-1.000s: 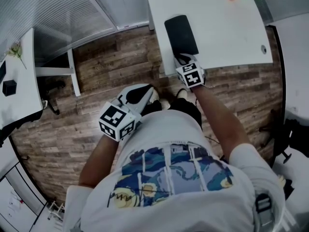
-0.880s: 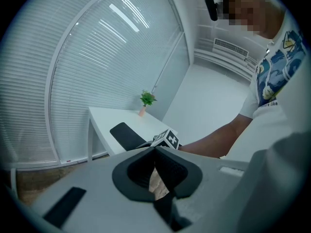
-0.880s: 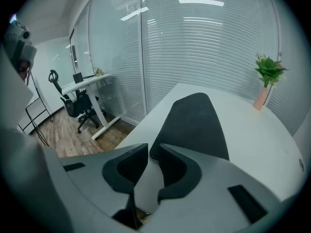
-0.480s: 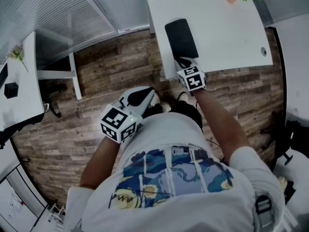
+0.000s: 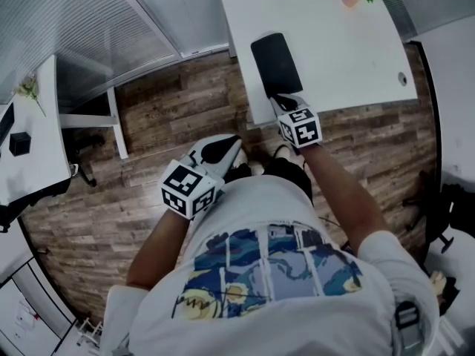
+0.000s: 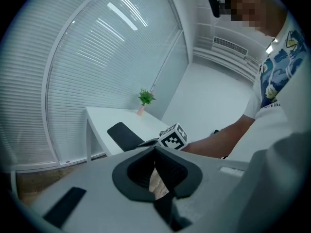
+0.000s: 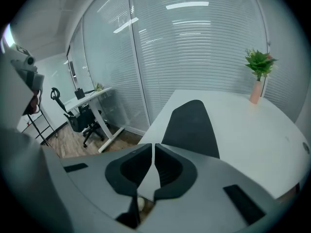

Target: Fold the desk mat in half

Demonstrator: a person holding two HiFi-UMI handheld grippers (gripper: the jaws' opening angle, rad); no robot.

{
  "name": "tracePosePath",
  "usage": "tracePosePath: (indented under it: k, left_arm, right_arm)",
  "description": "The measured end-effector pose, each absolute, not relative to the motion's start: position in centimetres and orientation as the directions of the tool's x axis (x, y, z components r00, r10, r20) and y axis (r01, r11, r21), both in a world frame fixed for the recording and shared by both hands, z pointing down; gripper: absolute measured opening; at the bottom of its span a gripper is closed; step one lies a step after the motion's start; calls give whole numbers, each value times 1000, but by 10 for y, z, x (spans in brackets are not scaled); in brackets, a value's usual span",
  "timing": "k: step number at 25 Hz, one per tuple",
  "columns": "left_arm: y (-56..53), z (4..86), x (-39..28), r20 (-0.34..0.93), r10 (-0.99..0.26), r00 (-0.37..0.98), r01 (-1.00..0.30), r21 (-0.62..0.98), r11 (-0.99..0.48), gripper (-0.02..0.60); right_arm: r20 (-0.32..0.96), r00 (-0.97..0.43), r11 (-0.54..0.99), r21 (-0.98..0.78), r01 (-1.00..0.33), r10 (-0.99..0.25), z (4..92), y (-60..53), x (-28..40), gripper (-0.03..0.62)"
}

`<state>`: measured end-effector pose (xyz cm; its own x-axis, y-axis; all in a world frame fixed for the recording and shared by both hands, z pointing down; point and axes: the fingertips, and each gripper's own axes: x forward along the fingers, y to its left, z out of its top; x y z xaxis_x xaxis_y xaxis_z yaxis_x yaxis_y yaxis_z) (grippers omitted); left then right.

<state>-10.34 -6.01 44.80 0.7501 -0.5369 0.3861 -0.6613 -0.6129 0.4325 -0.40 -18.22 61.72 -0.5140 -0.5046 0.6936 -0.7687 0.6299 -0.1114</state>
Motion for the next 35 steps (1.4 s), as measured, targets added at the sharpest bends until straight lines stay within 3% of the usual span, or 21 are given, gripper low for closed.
tracePosePath:
  k: [35]
  left_arm:
    - [-33,451,-103,411,-526,745,-667,456,-589,3]
  right_arm:
    - [609,-646,664,-247,-706,-460,518,-90,18,2]
